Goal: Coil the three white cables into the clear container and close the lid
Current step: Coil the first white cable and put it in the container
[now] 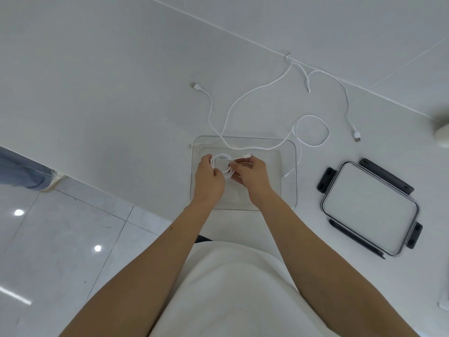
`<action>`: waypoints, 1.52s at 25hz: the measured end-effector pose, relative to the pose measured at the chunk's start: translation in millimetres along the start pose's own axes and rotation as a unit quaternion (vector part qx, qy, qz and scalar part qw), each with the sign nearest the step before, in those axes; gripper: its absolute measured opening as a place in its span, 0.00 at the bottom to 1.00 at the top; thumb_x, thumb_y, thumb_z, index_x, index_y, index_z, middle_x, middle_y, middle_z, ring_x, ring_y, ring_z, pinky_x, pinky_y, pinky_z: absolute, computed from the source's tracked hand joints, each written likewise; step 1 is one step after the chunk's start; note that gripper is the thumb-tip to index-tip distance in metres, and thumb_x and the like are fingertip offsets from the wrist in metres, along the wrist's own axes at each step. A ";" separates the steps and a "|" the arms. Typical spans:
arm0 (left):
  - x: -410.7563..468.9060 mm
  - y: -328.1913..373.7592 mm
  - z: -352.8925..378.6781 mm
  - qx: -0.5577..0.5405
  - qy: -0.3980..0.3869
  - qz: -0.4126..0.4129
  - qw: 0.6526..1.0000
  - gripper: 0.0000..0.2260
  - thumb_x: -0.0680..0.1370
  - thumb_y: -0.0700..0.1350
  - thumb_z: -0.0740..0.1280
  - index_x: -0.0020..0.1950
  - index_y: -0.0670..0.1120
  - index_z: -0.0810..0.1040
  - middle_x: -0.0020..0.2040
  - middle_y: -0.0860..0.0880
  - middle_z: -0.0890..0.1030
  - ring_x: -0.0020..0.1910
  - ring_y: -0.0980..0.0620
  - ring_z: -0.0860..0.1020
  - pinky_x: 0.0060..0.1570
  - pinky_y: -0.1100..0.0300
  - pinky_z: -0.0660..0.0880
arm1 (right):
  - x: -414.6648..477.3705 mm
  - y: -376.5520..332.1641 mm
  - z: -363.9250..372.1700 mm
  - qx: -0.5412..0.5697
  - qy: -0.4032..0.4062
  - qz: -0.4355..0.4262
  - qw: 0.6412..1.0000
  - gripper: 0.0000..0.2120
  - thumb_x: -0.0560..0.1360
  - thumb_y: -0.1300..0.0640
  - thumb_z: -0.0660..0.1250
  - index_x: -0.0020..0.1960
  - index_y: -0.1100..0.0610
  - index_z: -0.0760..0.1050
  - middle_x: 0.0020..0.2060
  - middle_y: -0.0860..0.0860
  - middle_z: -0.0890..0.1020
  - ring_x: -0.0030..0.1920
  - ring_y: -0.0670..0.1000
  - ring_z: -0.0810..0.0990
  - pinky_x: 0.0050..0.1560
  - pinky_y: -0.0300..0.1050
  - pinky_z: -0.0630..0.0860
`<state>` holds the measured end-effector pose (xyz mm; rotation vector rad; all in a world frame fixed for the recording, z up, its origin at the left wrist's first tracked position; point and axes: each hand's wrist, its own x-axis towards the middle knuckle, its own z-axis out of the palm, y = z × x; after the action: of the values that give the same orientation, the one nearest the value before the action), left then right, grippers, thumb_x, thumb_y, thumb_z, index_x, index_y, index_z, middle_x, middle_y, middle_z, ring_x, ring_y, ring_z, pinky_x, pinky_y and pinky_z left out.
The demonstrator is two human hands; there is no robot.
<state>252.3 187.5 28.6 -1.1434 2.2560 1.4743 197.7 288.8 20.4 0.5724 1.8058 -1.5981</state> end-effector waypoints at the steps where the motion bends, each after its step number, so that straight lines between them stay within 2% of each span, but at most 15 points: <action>1: 2.6 -0.7 -0.1 0.001 0.000 -0.005 1.000 0.20 0.80 0.35 0.56 0.73 0.42 0.64 0.68 0.42 0.73 0.64 0.43 0.74 0.56 0.59 0.72 | 3.4 0.9 4.2 -0.005 0.001 0.004 1.000 0.08 0.74 0.64 0.71 0.51 0.65 0.78 0.49 0.63 0.84 0.53 0.60 0.84 0.54 0.51 0.83; 4: 10.0 -0.5 -2.0 0.007 0.003 -0.019 1.000 0.23 0.80 0.34 0.55 0.75 0.42 0.62 0.71 0.43 0.70 0.69 0.45 0.70 0.56 0.65 0.65 | 11.9 3.3 13.9 -0.027 0.015 0.006 1.000 0.07 0.74 0.64 0.71 0.51 0.64 0.80 0.48 0.62 0.85 0.52 0.60 0.84 0.55 0.52 0.82; 7: 14.6 1.2 -2.4 0.010 0.004 -0.021 1.000 0.24 0.80 0.34 0.55 0.76 0.42 0.60 0.73 0.44 0.68 0.71 0.46 0.68 0.57 0.66 0.60 | 17.3 3.3 22.0 -0.049 0.034 0.006 0.998 0.10 0.73 0.61 0.72 0.54 0.63 0.79 0.47 0.59 0.85 0.49 0.58 0.85 0.55 0.52 0.82; 9: 15.1 0.6 -0.8 0.007 0.019 -0.002 1.000 0.23 0.78 0.32 0.55 0.73 0.41 0.64 0.69 0.43 0.72 0.68 0.45 0.70 0.59 0.65 0.63 | 18.6 0.7 27.0 -0.066 0.055 0.006 0.996 0.13 0.72 0.59 0.72 0.56 0.60 0.76 0.45 0.54 0.84 0.47 0.55 0.85 0.55 0.50 0.81; 13: 17.1 -9.6 3.6 -0.003 0.038 0.032 0.999 0.22 0.72 0.33 0.54 0.65 0.42 0.71 0.57 0.44 0.78 0.55 0.46 0.76 0.59 0.51 0.74 | 15.9 -4.2 32.6 -0.127 0.082 -0.022 0.988 0.14 0.74 0.59 0.71 0.58 0.59 0.73 0.40 0.46 0.80 0.45 0.49 0.79 0.49 0.42 0.73; 15: 17.6 -10.0 2.6 -0.003 0.035 0.034 0.999 0.23 0.72 0.33 0.54 0.66 0.43 0.70 0.56 0.46 0.78 0.54 0.48 0.77 0.58 0.51 0.74 | 14.8 -3.5 33.0 -0.134 0.079 -0.024 0.987 0.16 0.75 0.59 0.70 0.60 0.60 0.72 0.38 0.43 0.78 0.45 0.48 0.77 0.50 0.41 0.71; 18: 16.3 -8.2 1.6 -0.003 0.036 0.046 0.998 0.23 0.73 0.33 0.54 0.68 0.44 0.69 0.58 0.47 0.78 0.55 0.49 0.76 0.59 0.54 0.74 | 13.8 -3.5 31.3 -0.130 0.082 -0.020 0.988 0.17 0.75 0.59 0.70 0.62 0.60 0.72 0.43 0.47 0.80 0.46 0.48 0.77 0.49 0.40 0.71; 22: 17.1 -10.9 3.8 -0.002 0.042 0.076 0.996 0.21 0.73 0.36 0.55 0.65 0.44 0.70 0.57 0.46 0.77 0.54 0.48 0.77 0.57 0.52 0.75 | 10.7 -4.8 24.3 -0.129 0.076 -0.022 0.989 0.19 0.75 0.58 0.70 0.64 0.59 0.71 0.52 0.52 0.82 0.48 0.48 0.77 0.49 0.39 0.70; 24: 14.9 -8.7 2.0 -0.005 0.048 0.086 0.995 0.20 0.75 0.36 0.55 0.67 0.43 0.69 0.59 0.46 0.76 0.57 0.49 0.76 0.57 0.56 0.73 | 7.2 -4.8 19.0 -0.135 0.073 -0.035 0.987 0.19 0.75 0.57 0.69 0.64 0.59 0.71 0.53 0.52 0.82 0.47 0.47 0.77 0.45 0.35 0.70; 26: 9.8 -4.9 0.6 -0.008 0.061 0.100 0.993 0.19 0.78 0.34 0.57 0.69 0.43 0.68 0.63 0.51 0.74 0.59 0.55 0.72 0.58 0.64 0.67 | 1.2 -6.8 13.0 -0.144 0.074 -0.060 0.985 0.17 0.76 0.57 0.69 0.63 0.58 0.72 0.51 0.51 0.81 0.44 0.44 0.78 0.40 0.30 0.70; 28: 4.1 1.5 -1.6 -0.019 0.090 0.131 0.987 0.18 0.79 0.33 0.58 0.68 0.44 0.69 0.63 0.51 0.72 0.60 0.58 0.69 0.60 0.67 0.65 | -6.6 -9.0 6.4 -0.151 0.082 -0.113 0.979 0.13 0.76 0.57 0.69 0.58 0.58 0.74 0.47 0.49 0.81 0.42 0.42 0.78 0.41 0.31 0.73; 31: 3.7 10.1 -6.1 -0.026 0.128 0.224 0.966 0.15 0.76 0.32 0.61 0.62 0.43 0.74 0.60 0.47 0.74 0.56 0.53 0.74 0.58 0.65 0.72 | -21.9 -10.2 -4.4 -0.180 0.094 -0.232 0.951 0.03 0.74 0.59 0.69 0.46 0.56 0.75 0.35 0.47 0.79 0.36 0.45 0.78 0.40 0.39 0.76; 33: 9.0 14.5 -9.8 0.039 0.120 0.295 0.947 0.15 0.75 0.31 0.63 0.60 0.43 0.75 0.59 0.47 0.75 0.57 0.50 0.73 0.58 0.69 0.69 | -29.2 -11.6 -11.6 -0.233 0.105 -0.322 0.912 0.04 0.74 0.60 0.69 0.45 0.56 0.74 0.33 0.48 0.78 0.35 0.48 0.76 0.36 0.41 0.74; 35: 18.7 16.8 -14.4 0.124 0.102 0.348 0.924 0.17 0.75 0.32 0.65 0.62 0.44 0.75 0.61 0.46 0.75 0.61 0.49 0.71 0.61 0.65 0.67 | -25.5 -14.4 -17.9 -0.316 0.125 -0.420 0.842 0.07 0.73 0.61 0.71 0.50 0.58 0.76 0.41 0.51 0.79 0.41 0.49 0.76 0.39 0.39 0.72; 38: 38.8 21.7 -23.4 0.207 0.070 0.385 0.897 0.16 0.74 0.33 0.68 0.61 0.43 0.78 0.61 0.46 0.78 0.63 0.45 0.72 0.61 0.55 0.68 | -1.1 -20.5 -30.4 -0.435 0.100 -0.483 0.753 0.15 0.73 0.58 0.71 0.59 0.60 0.78 0.52 0.56 0.79 0.52 0.56 0.76 0.50 0.45 0.74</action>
<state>216.1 153.0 33.1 -0.2178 3.1191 1.0004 178.6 315.4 36.8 -0.7933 2.9412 -0.9409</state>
